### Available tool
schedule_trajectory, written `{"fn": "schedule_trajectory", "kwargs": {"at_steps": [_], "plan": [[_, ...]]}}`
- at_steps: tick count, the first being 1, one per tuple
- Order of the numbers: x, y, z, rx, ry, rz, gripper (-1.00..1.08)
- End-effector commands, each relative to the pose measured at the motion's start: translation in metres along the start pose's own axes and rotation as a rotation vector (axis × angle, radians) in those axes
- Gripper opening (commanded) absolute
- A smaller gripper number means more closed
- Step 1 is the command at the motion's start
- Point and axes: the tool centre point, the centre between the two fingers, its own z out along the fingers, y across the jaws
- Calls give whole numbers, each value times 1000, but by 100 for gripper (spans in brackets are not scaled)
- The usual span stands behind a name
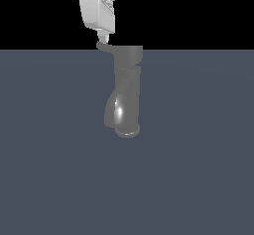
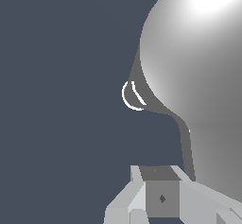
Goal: Turn on the faucet by rotating a designated handle.
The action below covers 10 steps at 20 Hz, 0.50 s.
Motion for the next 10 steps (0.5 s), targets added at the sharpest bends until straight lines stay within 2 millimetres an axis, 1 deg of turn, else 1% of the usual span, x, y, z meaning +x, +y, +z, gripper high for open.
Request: {"fn": "schedule_trajectory", "kwargs": {"at_steps": [1, 10], "plan": [[-3, 10, 0, -6, 1, -2, -100], [-9, 34, 0, -5, 1, -1, -100]]}}
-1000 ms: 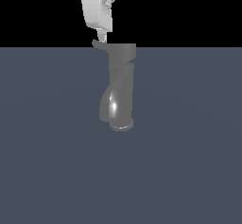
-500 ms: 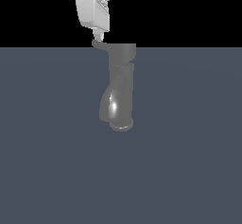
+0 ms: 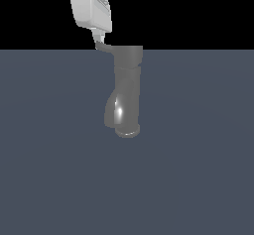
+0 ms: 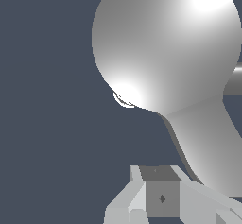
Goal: Turn on the faucet by rotating a designated handle.
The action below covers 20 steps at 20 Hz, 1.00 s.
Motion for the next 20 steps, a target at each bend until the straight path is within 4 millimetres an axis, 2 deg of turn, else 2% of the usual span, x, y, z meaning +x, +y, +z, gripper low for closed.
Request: {"fn": "schedule_trajectory", "kwargs": {"at_steps": [1, 3, 4, 20], "plan": [[-3, 11, 0, -8, 2, -3, -100], [-4, 14, 0, -8, 2, -3, -100], [-4, 9, 0, -1, 4, -3, -100], [17, 50, 0, -5, 3, -3, -100]]}}
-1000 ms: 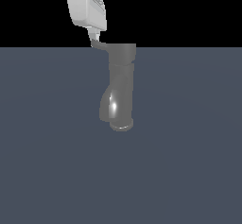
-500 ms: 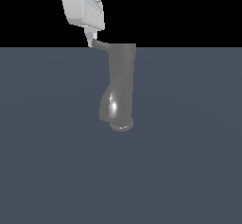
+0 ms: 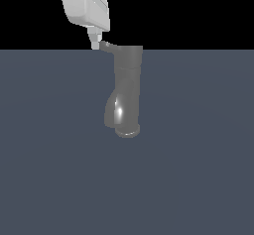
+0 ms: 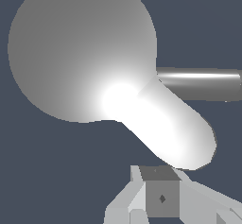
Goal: Turn on the faucet by rotating a designated handle.
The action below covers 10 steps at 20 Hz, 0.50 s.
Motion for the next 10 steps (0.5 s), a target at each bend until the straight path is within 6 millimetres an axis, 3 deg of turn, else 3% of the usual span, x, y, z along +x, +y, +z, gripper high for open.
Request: {"fn": "schedule_trajectory", "kwargs": {"at_steps": [1, 9, 10], "plan": [[12, 7, 0, -4, 3, 15, -100], [22, 26, -1, -6, 2, 16, -100], [9, 25, 0, -4, 2, -6, -100]]}}
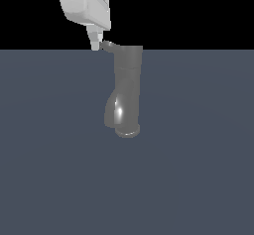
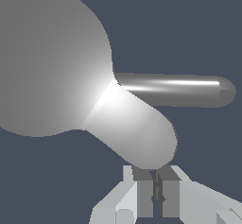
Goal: Turn on the faucet by rotating a designated handle.
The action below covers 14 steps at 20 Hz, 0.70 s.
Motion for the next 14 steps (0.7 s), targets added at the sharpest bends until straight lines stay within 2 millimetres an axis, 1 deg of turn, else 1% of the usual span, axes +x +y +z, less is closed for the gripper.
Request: {"fn": "schedule_trajectory", "kwargs": {"at_steps": [1, 14], "plan": [[6, 1, 0, 0, 1, 3, -100], [77, 20, 0, -2, 1, 22, -100]]}}
